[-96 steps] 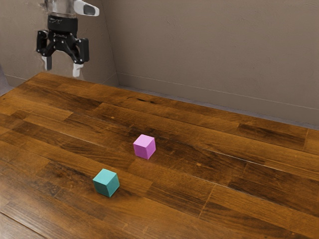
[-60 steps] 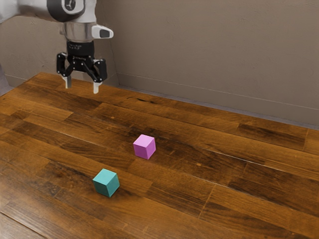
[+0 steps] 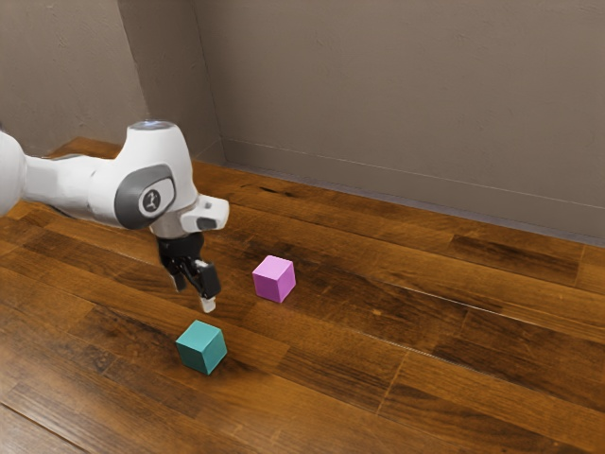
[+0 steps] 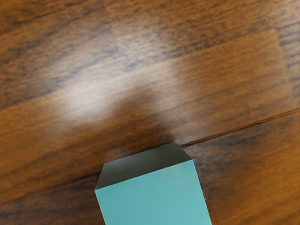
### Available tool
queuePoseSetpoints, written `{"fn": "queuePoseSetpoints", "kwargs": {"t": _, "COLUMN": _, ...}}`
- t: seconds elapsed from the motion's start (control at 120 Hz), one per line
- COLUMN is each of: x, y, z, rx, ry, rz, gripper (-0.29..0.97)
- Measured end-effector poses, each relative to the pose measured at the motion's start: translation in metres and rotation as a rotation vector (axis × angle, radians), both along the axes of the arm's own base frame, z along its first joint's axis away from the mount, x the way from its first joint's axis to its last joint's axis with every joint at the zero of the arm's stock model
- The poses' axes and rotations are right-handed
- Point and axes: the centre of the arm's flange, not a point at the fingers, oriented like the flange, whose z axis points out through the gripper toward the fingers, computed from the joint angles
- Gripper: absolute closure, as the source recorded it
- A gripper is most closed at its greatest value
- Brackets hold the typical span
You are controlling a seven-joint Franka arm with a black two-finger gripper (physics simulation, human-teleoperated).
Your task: Pick up the blue block with one arm, and put the blue block on the pink block with one arm
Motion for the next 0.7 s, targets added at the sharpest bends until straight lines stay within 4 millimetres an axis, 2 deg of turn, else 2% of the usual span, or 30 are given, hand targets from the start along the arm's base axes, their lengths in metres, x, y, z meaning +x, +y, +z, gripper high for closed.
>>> {"fn": "queuePoseSetpoints", "kwargs": {"t": 0.067, "x": 0.001, "y": -0.005, "z": 0.003, "rx": -0.001, "ry": -0.049, "rz": -0.021, "gripper": 0.0}}
{"fn": "queuePoseSetpoints", "kwargs": {"t": 0.258, "x": -0.004, "y": -0.007, "z": -0.006, "rx": 0.055, "ry": -0.08, "rz": -0.032, "gripper": 0.0}}
{"fn": "queuePoseSetpoints", "kwargs": {"t": 0.542, "x": -0.013, "y": 0.004, "z": -0.017, "rx": 0.05, "ry": -0.038, "rz": 0.168, "gripper": 0.0}}
{"fn": "queuePoseSetpoints", "kwargs": {"t": 0.7, "x": -0.016, "y": 0.012, "z": -0.033, "rx": 0.061, "ry": -0.003, "rz": 0.255, "gripper": 0.0}}
